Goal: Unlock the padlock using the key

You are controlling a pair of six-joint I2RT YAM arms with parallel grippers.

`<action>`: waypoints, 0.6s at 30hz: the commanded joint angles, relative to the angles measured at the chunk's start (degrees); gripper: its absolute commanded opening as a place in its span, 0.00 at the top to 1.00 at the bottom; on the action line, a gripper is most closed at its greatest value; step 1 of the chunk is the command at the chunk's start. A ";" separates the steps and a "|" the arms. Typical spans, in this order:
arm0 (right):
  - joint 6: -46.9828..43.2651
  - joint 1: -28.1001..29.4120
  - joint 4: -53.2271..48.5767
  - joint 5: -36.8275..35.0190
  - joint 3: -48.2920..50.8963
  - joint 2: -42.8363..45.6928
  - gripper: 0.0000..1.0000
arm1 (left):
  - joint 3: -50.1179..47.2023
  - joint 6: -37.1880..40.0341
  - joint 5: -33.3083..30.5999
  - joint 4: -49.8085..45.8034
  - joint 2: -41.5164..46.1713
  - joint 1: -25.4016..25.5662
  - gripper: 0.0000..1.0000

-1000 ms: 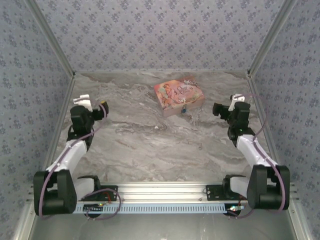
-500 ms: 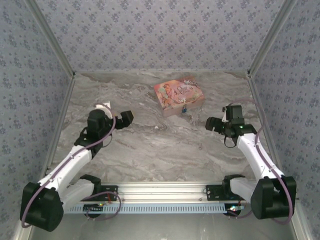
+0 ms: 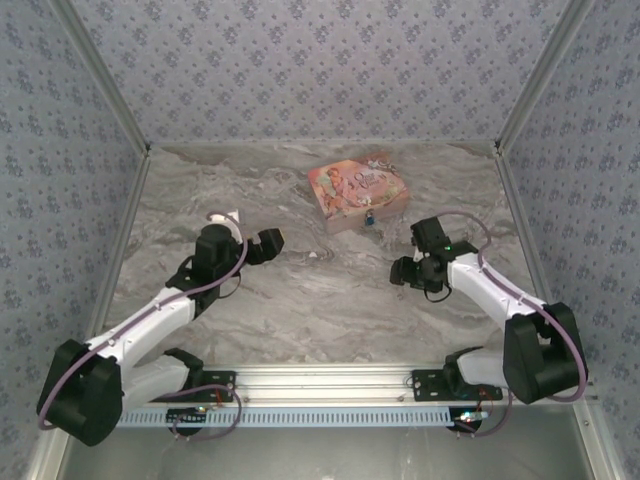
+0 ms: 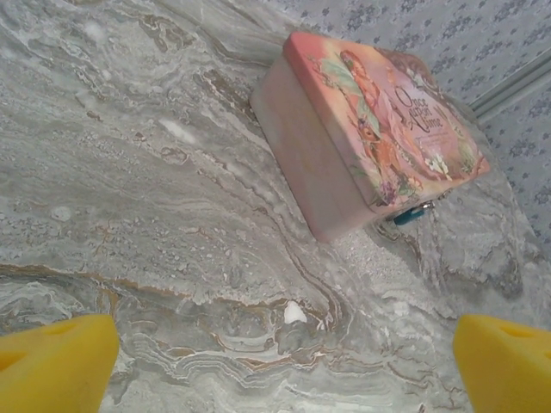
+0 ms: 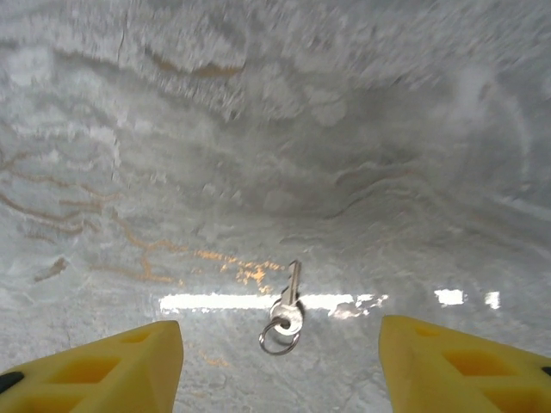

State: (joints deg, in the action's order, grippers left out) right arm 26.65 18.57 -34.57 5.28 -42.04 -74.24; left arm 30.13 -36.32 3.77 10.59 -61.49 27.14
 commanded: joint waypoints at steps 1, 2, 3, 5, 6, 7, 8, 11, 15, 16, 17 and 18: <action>2.68 2.10 -2.34 0.45 0.69 -2.23 0.39 | 2.77 0.00 -0.96 2.13 -0.95 0.55 0.00; 2.96 2.67 -2.65 -0.38 0.59 -2.80 0.39 | 2.78 -0.05 -1.03 2.21 -1.06 0.63 0.01; 3.23 3.10 -2.96 -1.26 0.48 -3.37 0.39 | 2.78 -0.07 -1.11 2.21 -1.16 0.67 0.01; 3.52 3.71 -3.48 -2.58 0.18 -4.40 0.41 | 2.75 -0.12 -1.31 2.14 -1.17 0.73 0.01; 3.62 4.09 -3.72 -3.45 -0.10 -4.88 0.41 | 2.80 -0.16 -1.38 2.11 -1.08 0.71 0.01; 3.67 4.58 -3.95 -4.09 -0.37 -5.36 0.41 | 2.81 -0.12 -1.46 2.03 -0.99 0.72 0.01; 3.67 4.99 -4.01 -4.56 -0.63 -5.89 0.42 | 2.83 -0.06 -1.55 1.90 -0.89 0.77 0.01; 3.62 5.86 -3.91 -5.10 -1.11 -7.38 0.45 | 2.90 0.18 -2.01 1.38 -0.47 0.73 0.01; 3.67 6.68 -3.60 -5.75 -1.75 -9.96 0.50 | 2.92 0.32 -2.49 0.40 0.05 0.73 0.01; 3.67 6.91 -3.62 -5.93 -1.90 -10.52 0.51 | 2.83 0.38 -2.56 0.27 0.21 0.75 0.01; 3.67 7.04 -3.52 -6.15 -2.00 -10.91 0.52 | 2.83 0.37 -2.69 0.08 0.32 0.78 0.00; 3.66 7.23 -3.50 -6.48 -2.14 -11.25 0.53 | 2.77 0.33 -2.75 0.01 0.41 0.71 0.00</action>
State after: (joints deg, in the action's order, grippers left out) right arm 29.21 25.08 -36.95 0.51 -42.89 -84.09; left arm 30.39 -36.29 2.02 10.55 -62.33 27.51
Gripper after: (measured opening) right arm 0.474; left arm 0.994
